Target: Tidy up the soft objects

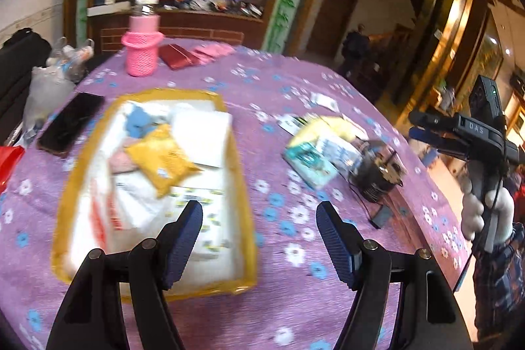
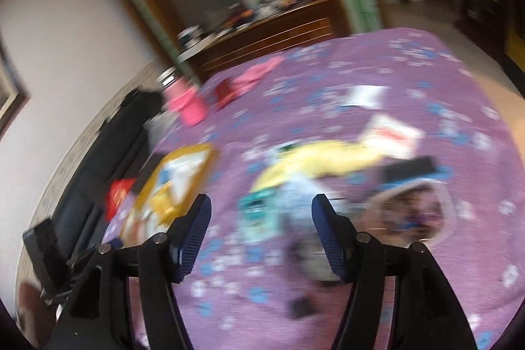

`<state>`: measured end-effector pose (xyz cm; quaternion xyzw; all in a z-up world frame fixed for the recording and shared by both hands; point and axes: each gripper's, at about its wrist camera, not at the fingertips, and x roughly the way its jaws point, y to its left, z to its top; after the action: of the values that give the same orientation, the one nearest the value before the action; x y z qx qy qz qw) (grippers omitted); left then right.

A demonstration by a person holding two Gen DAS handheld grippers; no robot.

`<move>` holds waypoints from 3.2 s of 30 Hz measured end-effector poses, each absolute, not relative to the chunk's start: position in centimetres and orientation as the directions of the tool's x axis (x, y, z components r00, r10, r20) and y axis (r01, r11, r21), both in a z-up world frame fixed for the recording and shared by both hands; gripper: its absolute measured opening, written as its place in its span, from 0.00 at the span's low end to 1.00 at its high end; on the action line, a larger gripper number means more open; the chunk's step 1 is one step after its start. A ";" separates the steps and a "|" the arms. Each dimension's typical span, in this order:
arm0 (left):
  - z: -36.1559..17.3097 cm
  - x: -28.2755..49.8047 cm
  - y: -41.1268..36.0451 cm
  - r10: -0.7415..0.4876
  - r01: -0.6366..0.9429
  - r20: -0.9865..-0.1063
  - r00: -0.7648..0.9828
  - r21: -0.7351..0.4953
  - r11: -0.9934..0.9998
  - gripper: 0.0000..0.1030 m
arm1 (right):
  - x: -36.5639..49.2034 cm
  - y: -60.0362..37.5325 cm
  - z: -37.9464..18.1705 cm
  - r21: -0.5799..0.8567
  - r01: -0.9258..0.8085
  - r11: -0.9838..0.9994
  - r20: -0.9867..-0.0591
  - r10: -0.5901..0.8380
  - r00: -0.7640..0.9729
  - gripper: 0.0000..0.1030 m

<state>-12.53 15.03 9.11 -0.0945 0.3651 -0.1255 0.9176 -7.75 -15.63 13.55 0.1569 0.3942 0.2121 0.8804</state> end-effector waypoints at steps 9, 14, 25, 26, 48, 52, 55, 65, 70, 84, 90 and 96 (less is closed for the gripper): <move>8.2 -10.0 10.6 -0.296 0.147 -0.721 0.626 -0.263 0.953 0.73 | -3.4 -23.2 11.1 0.420 -0.084 0.904 -0.585 0.340 0.736 0.61; 8.6 -8.8 9.5 -0.234 0.106 -0.741 0.629 -0.216 0.971 0.73 | -1.6 -25.9 9.4 0.448 -0.072 0.891 -0.535 0.332 0.777 0.61; 4.0 -0.8 2.8 -0.201 0.157 -0.829 0.521 -0.138 0.978 0.73 | -1.4 -26.0 8.2 0.452 -0.084 0.888 -0.546 0.350 0.761 0.61; 3.8 -0.1 2.3 -0.218 0.151 -0.826 0.521 -0.162 0.975 0.73 | -1.3 -26.0 8.1 0.453 -0.083 0.888 -0.551 0.352 0.757 0.61; 7.4 -4.4 3.9 -0.319 0.204 -0.690 0.650 -0.246 0.947 0.47 | -0.9 -28.0 6.6 0.486 0.004 0.874 -0.589 0.324 0.741 0.61; 8.6 -6.3 5.9 -0.326 0.191 -0.658 0.678 -0.271 0.943 0.47 | -0.6 -29.1 5.7 0.511 0.044 0.859 -0.606 0.323 0.727 0.61; 9.5 -7.2 7.8 -0.320 0.173 -0.637 0.701 -0.284 0.943 0.47 | 0.0 -29.0 4.8 0.539 0.048 0.841 -0.627 0.362 0.690 0.61; 10.6 -9.2 14.9 -0.223 0.063 -0.602 0.767 -0.275 0.959 0.47 | 5.6 -21.2 8.6 0.348 -0.097 0.932 -0.771 0.344 0.536 0.61; 8.9 -8.8 17.1 -0.201 0.009 -0.630 0.750 -0.294 0.956 0.47 | 12.0 -17.7 8.2 0.320 -0.073 0.945 -0.845 0.320 0.428 0.61; 5.8 -6.0 20.4 -0.152 -0.059 -0.708 0.689 -0.264 0.963 0.53 | 25.0 -14.8 2.7 0.170 0.196 0.966 -0.950 0.107 0.294 0.66; 6.1 -6.9 21.8 -0.149 -0.079 -0.689 0.709 -0.287 0.955 0.53 | 23.6 -11.6 3.5 0.089 0.085 0.992 -0.939 0.055 0.340 0.16; 7.4 -9.2 22.6 -0.144 -0.084 -0.655 0.742 -0.304 0.949 0.53 | 20.4 -12.0 7.3 0.155 0.035 0.987 -0.902 0.127 0.413 0.00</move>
<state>-9.16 22.58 7.35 -0.1589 0.3588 -0.0162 0.9197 20.44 -11.95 7.25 0.0749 0.5409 0.0275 0.8373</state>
